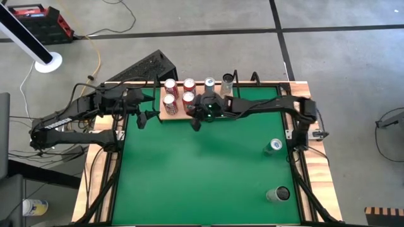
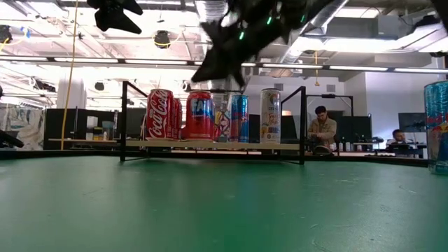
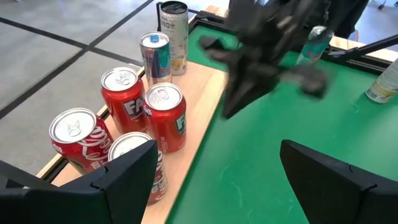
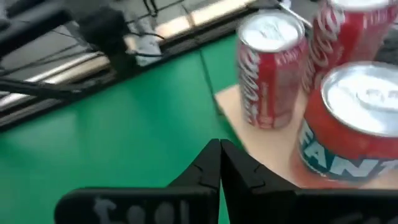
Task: Place canned beverage on shelf
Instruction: Put the blue soda can on the shelf aligned with the other blue soda can
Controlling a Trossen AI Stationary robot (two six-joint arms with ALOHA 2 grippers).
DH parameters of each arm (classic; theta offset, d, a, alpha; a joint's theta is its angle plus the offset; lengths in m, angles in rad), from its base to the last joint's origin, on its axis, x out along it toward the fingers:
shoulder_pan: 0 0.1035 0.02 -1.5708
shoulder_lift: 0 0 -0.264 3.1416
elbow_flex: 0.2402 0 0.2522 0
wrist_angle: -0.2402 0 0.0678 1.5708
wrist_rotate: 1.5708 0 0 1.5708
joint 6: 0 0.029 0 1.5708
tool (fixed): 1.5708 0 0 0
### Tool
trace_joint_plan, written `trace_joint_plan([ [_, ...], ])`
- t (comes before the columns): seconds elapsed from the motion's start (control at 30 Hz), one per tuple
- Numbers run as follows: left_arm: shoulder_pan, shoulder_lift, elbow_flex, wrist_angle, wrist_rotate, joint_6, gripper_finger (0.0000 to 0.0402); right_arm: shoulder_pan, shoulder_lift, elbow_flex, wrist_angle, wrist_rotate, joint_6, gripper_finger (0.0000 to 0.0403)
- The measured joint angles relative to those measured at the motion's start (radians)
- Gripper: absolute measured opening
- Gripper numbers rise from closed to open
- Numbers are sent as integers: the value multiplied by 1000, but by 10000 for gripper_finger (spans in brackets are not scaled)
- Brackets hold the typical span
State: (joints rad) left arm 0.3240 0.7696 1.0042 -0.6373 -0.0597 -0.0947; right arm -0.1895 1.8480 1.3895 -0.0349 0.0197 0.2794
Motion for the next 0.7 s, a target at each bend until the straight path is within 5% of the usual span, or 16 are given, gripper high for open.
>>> trace_joint_plan([
  [0.23, 0, 10, 0, -2, -1, 14, 322, 84, -275, 24, -477, -18, 23, 44],
  [0.43, 0, -5, 0, 41, 52, 38, 322, 177, -491, 22, -894, -12, 212, 41],
  [0.7, 0, -195, -56, 165, 39, 38, 322, 379, -673, 22, -1159, 214, 609, 44],
])
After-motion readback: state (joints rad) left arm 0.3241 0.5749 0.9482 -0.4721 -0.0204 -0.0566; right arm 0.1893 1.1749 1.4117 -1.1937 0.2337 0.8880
